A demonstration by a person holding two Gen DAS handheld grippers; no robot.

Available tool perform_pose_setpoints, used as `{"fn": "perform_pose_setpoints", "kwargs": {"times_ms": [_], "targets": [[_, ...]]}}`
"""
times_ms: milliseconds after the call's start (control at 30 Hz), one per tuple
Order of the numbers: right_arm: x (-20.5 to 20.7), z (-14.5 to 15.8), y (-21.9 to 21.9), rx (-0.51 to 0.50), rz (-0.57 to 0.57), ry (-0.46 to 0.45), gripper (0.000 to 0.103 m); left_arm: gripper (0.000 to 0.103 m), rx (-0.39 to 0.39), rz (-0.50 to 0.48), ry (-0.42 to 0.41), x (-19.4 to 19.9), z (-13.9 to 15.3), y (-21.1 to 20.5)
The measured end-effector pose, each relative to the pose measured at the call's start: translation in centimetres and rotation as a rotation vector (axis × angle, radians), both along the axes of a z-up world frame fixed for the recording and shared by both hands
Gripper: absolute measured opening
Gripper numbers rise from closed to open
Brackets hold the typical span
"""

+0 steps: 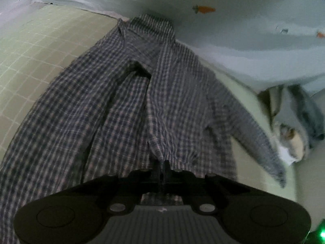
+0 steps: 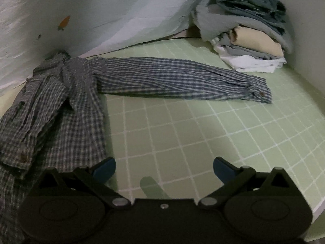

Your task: Fold clothes

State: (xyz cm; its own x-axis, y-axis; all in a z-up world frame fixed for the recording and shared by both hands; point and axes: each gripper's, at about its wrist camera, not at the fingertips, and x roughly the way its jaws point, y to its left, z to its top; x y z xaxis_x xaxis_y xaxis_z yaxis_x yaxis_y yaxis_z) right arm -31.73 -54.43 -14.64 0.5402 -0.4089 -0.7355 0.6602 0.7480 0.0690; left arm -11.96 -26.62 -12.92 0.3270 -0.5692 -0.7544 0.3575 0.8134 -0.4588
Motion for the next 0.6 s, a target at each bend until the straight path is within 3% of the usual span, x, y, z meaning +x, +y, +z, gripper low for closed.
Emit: {"fn": "perform_pose_setpoints", "kwargs": {"times_ms": [133, 300, 600], "targets": [[1.3, 0.0, 1.8, 0.014, 0.036, 0.004, 0.103, 0.001, -0.083, 0.049, 0.050, 0.0, 0.9, 3.8], [3.1, 0.2, 4.9, 0.017, 0.073, 0.015, 0.103, 0.001, -0.132, 0.100, 0.109, 0.3, 0.9, 8.9], [5.2, 0.6, 9.7, 0.000, 0.088, 0.056, 0.103, 0.002, -0.072, 0.168, 0.202, 2.2, -2.3, 15.0]]}}
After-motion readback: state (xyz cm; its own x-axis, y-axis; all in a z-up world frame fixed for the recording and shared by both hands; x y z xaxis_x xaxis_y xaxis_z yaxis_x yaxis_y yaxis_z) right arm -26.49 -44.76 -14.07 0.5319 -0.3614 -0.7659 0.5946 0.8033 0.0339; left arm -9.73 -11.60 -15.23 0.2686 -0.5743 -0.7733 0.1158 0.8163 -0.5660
